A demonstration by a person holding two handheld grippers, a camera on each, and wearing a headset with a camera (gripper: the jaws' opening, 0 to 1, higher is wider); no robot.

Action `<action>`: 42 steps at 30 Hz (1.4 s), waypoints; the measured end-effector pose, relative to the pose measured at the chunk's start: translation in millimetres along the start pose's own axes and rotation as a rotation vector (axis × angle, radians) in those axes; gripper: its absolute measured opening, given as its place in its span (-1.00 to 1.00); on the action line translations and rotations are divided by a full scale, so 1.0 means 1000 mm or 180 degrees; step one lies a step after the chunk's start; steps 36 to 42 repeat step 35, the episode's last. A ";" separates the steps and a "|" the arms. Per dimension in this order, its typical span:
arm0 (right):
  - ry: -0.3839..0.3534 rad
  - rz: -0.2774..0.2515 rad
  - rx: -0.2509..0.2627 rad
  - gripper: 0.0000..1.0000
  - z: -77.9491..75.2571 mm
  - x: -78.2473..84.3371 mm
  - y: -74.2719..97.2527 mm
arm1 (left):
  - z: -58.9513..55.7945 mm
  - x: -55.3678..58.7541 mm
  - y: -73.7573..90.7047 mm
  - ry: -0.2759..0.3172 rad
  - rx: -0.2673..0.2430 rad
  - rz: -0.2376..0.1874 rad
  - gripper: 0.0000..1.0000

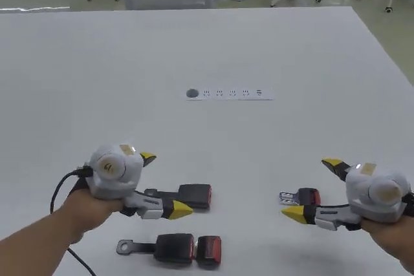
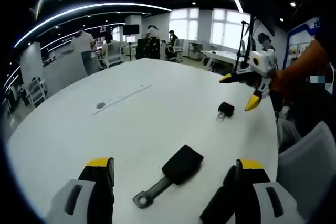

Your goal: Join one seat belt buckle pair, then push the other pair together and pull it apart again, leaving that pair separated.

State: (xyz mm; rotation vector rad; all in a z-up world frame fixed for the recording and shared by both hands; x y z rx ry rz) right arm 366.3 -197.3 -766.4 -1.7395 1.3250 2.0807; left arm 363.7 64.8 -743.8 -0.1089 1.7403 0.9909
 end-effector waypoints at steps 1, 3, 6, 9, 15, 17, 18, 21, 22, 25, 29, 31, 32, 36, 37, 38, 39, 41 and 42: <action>0.0032 -0.0026 0.0034 0.92 0.004 -0.003 0.002 | -0.001 0.000 0.008 0.0089 -0.0053 -0.0044 1.00; -0.0001 -0.0081 0.0075 0.94 0.008 -0.007 0.004 | -0.001 0.001 0.017 0.0093 -0.0102 -0.0092 1.00; -0.0019 -0.0079 0.0079 0.94 0.022 -0.008 0.007 | -0.006 0.004 0.034 0.0116 -0.0121 -0.0177 1.00; -0.0014 -0.0096 0.0074 0.94 0.034 -0.009 0.010 | -0.008 0.009 0.046 0.0179 -0.0129 -0.0264 0.99; 0.0081 -0.0103 0.0076 0.94 0.057 -0.005 0.017 | -0.029 0.021 0.070 0.0100 -0.0061 -0.0279 0.95; 0.0021 -0.0123 0.0087 0.94 0.063 -0.004 0.021 | -0.032 0.028 0.078 0.0078 -0.0059 -0.0238 0.95; 0.0024 -0.0144 0.0097 0.94 0.065 -0.005 0.022 | -0.032 0.031 0.081 0.0077 -0.0061 -0.0237 0.95; 0.0014 -0.0151 0.0115 0.94 0.071 -0.002 0.027 | -0.031 0.037 0.093 0.0097 -0.0077 -0.0262 0.98; -0.0007 -0.0152 0.0114 0.94 0.074 -0.002 0.028 | -0.030 0.039 0.096 0.0099 -0.0091 -0.0265 0.97; -0.0015 -0.0147 0.0126 0.94 0.079 0.002 0.033 | -0.023 0.048 0.106 0.0132 -0.0124 -0.0280 0.98; -0.0053 -0.0151 0.0162 0.94 0.083 0.004 0.038 | -0.026 0.058 0.115 0.0104 -0.0138 -0.0237 0.98; -0.0051 -0.0139 0.0180 0.93 0.084 0.005 0.040 | -0.027 0.059 0.118 0.0129 -0.0155 -0.0262 0.98; -0.0061 -0.0153 0.0198 0.93 0.084 0.006 0.042 | -0.027 0.061 0.120 0.0144 -0.0167 -0.0279 0.98; -0.0090 -0.0127 0.0232 0.93 0.084 0.008 0.044 | -0.032 0.064 0.124 0.0172 -0.0196 -0.0289 0.98; -0.0090 -0.0127 0.0232 0.93 0.084 0.008 0.044 | -0.032 0.064 0.124 0.0172 -0.0196 -0.0289 0.98; -0.0090 -0.0127 0.0232 0.93 0.084 0.008 0.044 | -0.032 0.064 0.124 0.0172 -0.0196 -0.0289 0.98; -0.0090 -0.0127 0.0232 0.93 0.084 0.008 0.044 | -0.032 0.064 0.124 0.0172 -0.0196 -0.0289 0.98; -0.0090 -0.0127 0.0232 0.93 0.084 0.008 0.044 | -0.032 0.064 0.124 0.0172 -0.0196 -0.0289 0.98; -0.0090 -0.0127 0.0232 0.93 0.084 0.008 0.044 | -0.032 0.064 0.124 0.0172 -0.0196 -0.0289 0.98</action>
Point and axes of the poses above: the centre of the closed fingertips' face, and the gripper's own axes: y roughly backward along the fingers, z roughly to its left, x roughly out of its underside, the point moved 1 cm from there along y, roughly backward along the fingers, and after that the axes turned 1 degree about x, right-handed, at the moved point
